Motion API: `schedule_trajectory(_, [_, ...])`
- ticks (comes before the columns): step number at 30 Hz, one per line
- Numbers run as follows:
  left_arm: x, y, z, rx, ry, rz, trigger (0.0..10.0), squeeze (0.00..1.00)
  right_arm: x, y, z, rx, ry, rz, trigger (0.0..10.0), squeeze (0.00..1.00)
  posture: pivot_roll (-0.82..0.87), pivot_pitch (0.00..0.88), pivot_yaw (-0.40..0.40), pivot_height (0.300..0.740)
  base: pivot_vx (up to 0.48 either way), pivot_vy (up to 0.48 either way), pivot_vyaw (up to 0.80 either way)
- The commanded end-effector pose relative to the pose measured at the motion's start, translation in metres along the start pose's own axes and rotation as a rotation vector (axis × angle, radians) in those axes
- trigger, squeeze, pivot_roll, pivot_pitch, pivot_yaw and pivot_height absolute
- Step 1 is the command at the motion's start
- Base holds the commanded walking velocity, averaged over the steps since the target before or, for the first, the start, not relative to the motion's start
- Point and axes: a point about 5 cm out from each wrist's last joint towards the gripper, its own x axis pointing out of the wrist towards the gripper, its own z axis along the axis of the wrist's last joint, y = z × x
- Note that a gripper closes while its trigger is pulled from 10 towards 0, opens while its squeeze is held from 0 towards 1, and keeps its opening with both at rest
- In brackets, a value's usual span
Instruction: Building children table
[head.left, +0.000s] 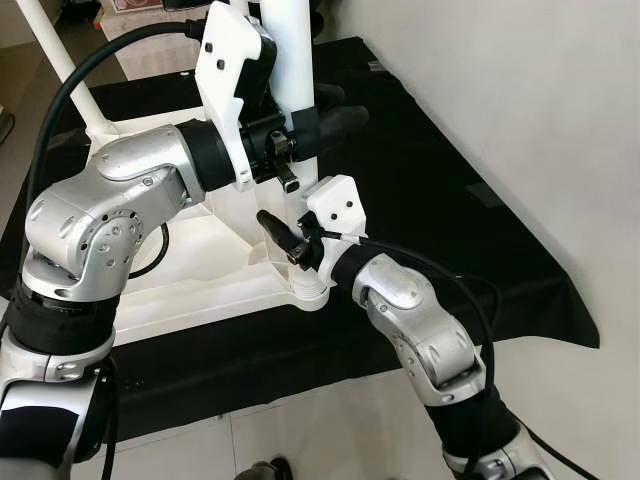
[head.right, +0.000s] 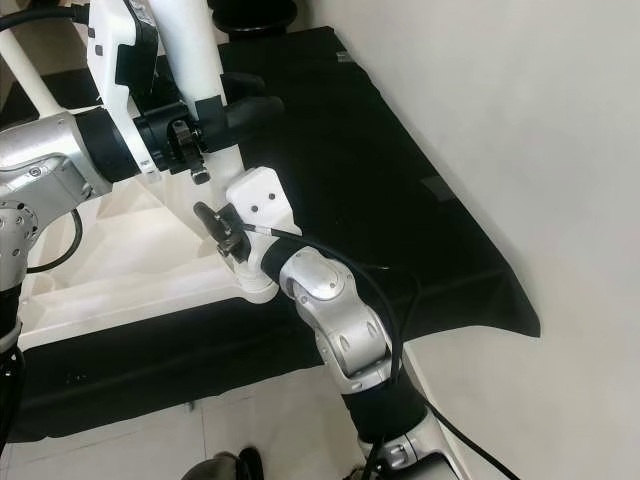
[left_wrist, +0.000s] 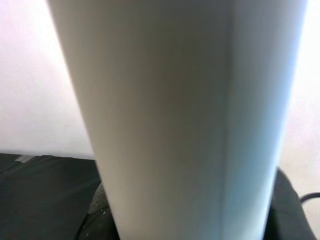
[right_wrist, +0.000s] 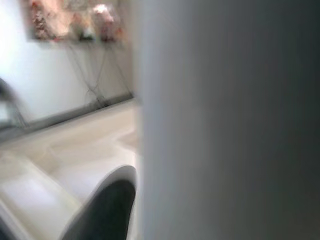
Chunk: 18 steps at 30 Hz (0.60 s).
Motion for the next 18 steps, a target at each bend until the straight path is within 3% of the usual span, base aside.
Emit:
schedule_trajectory(1, [-0.002, 0.002, 0.001, 0.043, -0.006, 0.044, 0.0, 0.00, 0.004, 0.004, 0.002, 0.010, -0.017, 0.120, 10.0, 1.00, 0.08, 0.167, 0.056, 0.740, 0.000, 0.000, 0.00])
schedule_trajectory(8, [-0.002, 0.001, 0.001, 0.040, -0.013, 0.049, 0.0, 0.00, 0.005, -0.024, 0.008, -0.062, -0.026, 0.286, 10.0, 1.00, 0.08, 0.175, 0.044, 0.740, 0.000, 0.000, 0.00])
schedule_trajectory(9, [-0.002, 0.000, 0.003, 0.038, -0.017, 0.054, 0.0, 0.00, 0.009, -0.034, 0.012, -0.074, -0.033, 0.365, 10.0, 0.00, 0.09, 0.188, 0.033, 0.740, 0.000, 0.000, 0.00])
schedule_trajectory(13, [-0.002, -0.001, 0.004, 0.035, -0.021, 0.058, 0.0, 0.00, 0.012, -0.041, 0.016, -0.082, -0.046, 0.414, 10.0, 0.00, 0.09, 0.191, 0.031, 0.740, 0.000, 0.000, 0.00])
schedule_trajectory(18, [-0.007, -0.004, 0.007, 0.012, -0.036, 0.084, 0.0, 0.00, 0.028, -0.048, 0.038, -0.061, -0.108, 0.542, 10.0, 0.00, 0.11, 0.245, 0.006, 0.740, 0.000, 0.000, 0.00])
